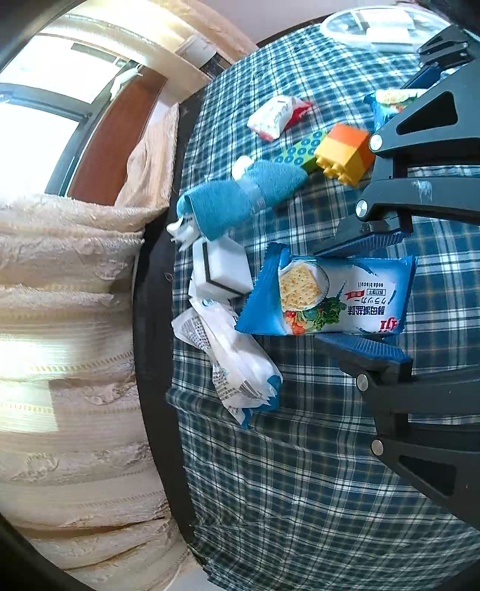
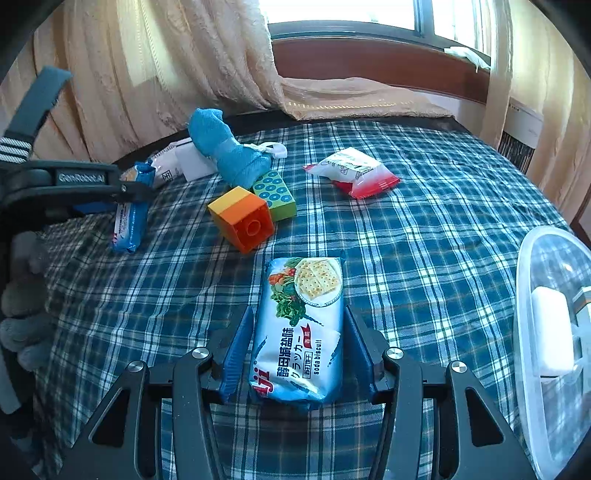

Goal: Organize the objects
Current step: 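Grasp the second blue cracker bag with the left gripper and lift, then carry the cracker bag with the right gripper into the basin and open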

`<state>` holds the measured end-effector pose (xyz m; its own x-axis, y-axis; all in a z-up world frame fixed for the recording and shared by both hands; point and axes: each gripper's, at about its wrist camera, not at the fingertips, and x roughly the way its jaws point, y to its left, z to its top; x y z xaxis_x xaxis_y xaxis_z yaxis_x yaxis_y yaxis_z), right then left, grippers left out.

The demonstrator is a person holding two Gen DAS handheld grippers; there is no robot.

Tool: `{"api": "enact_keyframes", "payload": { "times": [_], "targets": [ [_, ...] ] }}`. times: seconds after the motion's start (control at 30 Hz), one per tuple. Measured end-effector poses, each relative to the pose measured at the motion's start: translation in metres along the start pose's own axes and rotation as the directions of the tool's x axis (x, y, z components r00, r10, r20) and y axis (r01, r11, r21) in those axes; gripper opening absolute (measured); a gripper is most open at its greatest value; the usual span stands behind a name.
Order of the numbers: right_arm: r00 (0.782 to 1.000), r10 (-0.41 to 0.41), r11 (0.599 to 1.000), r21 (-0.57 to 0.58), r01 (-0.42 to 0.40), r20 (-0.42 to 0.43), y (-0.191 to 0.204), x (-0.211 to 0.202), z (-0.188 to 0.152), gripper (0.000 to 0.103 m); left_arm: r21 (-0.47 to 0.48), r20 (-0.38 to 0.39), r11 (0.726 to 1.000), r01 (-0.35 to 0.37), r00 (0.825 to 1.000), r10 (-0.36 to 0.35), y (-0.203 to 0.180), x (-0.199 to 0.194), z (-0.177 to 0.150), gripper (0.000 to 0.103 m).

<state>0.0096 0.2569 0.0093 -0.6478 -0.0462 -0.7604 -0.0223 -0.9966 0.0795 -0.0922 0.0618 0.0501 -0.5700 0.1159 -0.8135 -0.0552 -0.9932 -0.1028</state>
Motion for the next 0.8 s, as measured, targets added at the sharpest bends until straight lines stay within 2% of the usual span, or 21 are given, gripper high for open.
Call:
{"api": "enact_keyframes", "payload": {
  "times": [0.07,0.2,0.57,0.8],
  "targets": [
    [1.000,-0.008,1.000,0.005,0.008,0.002,-0.001,-0.001,0.000,0.043,0.004,0.004,1.000,0.004,1.000,-0.004,-0.001,-0.002,-0.001,0.044],
    [1.000,0.008,1.000,0.026,-0.008,0.014,-0.003,-0.006,-0.003,0.042,0.018,0.010,1.000,0.015,1.000,-0.015,-0.004,-0.007,-0.002,0.044],
    [0.992,0.024,0.996,0.077,-0.034,0.128,-0.013,-0.053,-0.003,0.042,0.054,0.043,0.996,0.078,0.996,-0.080,-0.019,-0.030,-0.004,0.043],
    [0.981,-0.032,0.988,0.155,0.002,0.192,-0.043,-0.084,-0.006,0.042,0.093,0.053,0.988,0.125,0.990,-0.130,-0.033,-0.043,-0.008,0.043]
  ]
}}
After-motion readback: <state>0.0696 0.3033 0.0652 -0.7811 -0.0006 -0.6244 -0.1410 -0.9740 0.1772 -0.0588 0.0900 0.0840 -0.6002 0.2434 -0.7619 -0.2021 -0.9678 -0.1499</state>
